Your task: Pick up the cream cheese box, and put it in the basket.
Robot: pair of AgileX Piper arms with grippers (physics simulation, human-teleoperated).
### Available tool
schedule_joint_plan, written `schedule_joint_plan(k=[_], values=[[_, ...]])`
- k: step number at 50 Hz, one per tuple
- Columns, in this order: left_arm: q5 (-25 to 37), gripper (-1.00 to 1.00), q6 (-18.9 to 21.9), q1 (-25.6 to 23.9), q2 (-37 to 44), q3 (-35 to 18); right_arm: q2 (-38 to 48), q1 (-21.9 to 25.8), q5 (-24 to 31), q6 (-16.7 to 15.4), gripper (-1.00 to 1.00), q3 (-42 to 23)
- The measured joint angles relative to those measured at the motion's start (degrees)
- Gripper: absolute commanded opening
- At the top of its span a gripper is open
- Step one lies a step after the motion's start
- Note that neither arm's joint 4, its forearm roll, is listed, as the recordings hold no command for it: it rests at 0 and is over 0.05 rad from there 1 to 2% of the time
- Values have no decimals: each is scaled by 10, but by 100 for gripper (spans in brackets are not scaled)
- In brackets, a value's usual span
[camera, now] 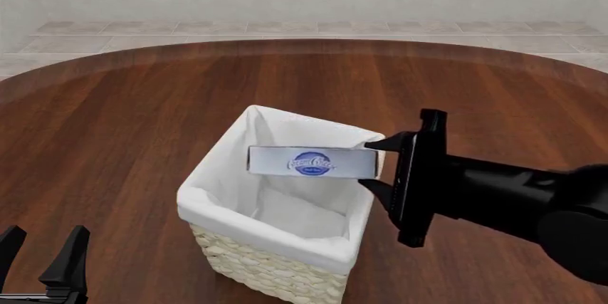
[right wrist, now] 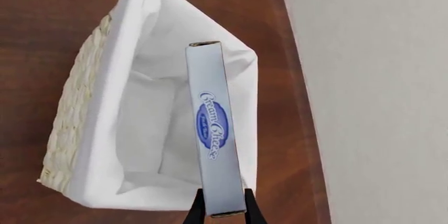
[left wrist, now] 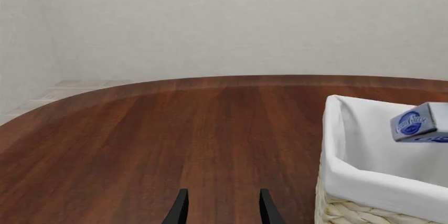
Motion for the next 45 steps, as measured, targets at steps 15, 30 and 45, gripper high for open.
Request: schedule_joint_plan(k=[15, 30, 45], values=[[0, 100, 0, 0, 0, 0, 9, 5, -2, -2, -100, -2], [0, 100, 0, 0, 0, 0, 17, 10, 2, -7, -100, -3], [0, 100, 0, 0, 0, 0, 20, 14, 4, -11, -100, -4]])
